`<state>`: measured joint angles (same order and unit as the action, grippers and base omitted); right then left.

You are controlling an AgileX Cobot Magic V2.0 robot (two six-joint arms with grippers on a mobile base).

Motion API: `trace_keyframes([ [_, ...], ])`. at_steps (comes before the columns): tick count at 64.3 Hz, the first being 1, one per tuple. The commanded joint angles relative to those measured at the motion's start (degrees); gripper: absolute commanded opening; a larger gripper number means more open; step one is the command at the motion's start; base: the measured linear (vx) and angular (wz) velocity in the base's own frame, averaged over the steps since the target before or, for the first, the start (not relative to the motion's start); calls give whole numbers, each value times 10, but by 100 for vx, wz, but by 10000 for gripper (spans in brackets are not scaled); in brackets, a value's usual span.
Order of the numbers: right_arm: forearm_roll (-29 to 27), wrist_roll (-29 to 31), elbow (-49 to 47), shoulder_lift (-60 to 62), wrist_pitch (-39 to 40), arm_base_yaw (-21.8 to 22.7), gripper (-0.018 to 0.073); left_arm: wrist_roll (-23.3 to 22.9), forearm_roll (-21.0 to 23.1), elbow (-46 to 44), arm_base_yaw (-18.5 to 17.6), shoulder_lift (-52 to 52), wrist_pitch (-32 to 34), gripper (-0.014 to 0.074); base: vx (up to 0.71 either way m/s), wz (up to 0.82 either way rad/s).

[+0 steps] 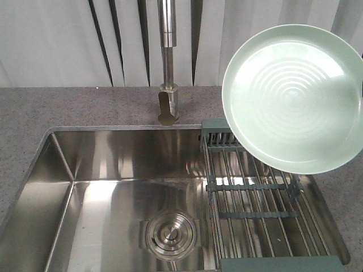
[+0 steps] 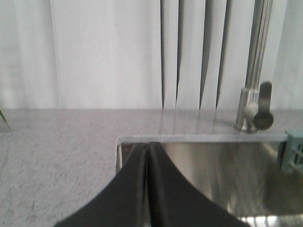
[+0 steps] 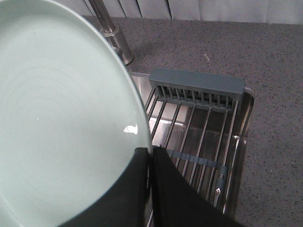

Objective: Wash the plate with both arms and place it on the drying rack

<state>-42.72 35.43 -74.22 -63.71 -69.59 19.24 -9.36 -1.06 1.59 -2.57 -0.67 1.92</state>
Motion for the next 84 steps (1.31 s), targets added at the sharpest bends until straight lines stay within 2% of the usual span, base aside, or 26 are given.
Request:
trace_keyframes([
  [1, -28, 3, -13, 9, 22, 3, -6, 1, 17, 10, -3, -8, 88, -6, 0, 0],
  [9, -28, 3, -13, 9, 22, 3, -6, -1, 18, 10, -3, -8, 135, -6, 0, 0],
  [13, -28, 3, -13, 9, 22, 3, -6, -36, 30, 10, -3, -8, 165, -6, 0, 0],
  [15, -28, 3, -13, 9, 22, 3, -6, -63, 44, 10, -3, -8, 179, -6, 0, 0],
  [22, -28, 3, -13, 9, 22, 3, -6, -214, 105, 10, -3, -8, 211, -6, 0, 0],
  [29, -28, 3, -13, 9, 22, 3, -6, -331, 156, 10, -3, -8, 220, -6, 0, 0],
  [39, -28, 3, -13, 9, 22, 3, -6, -399, 183, 10, -3, -8, 237, -6, 0, 0],
  [50, -28, 3, -13, 9, 23, 3, -6, -545, 175, -14, -3, -8, 264, -6, 0, 0],
  [53, -28, 2, -13, 9, 23, 3, -6, -569, 155, -36, -3, -6, 261, -6, 0, 0],
  [64, -29, 3, -13, 9, 24, 3, -6, -569, -7, -143, -3, 49, 261, -5, 0, -1],
  [73, -29, 3, -13, 9, 26, 3, -6, -570, -157, -247, -3, 164, 262, -1, 0, 0],
  [84, -30, 3, -13, 9, 27, 3, -6, -605, -308, -359, -3, 319, 280, 9, 0, 0],
])
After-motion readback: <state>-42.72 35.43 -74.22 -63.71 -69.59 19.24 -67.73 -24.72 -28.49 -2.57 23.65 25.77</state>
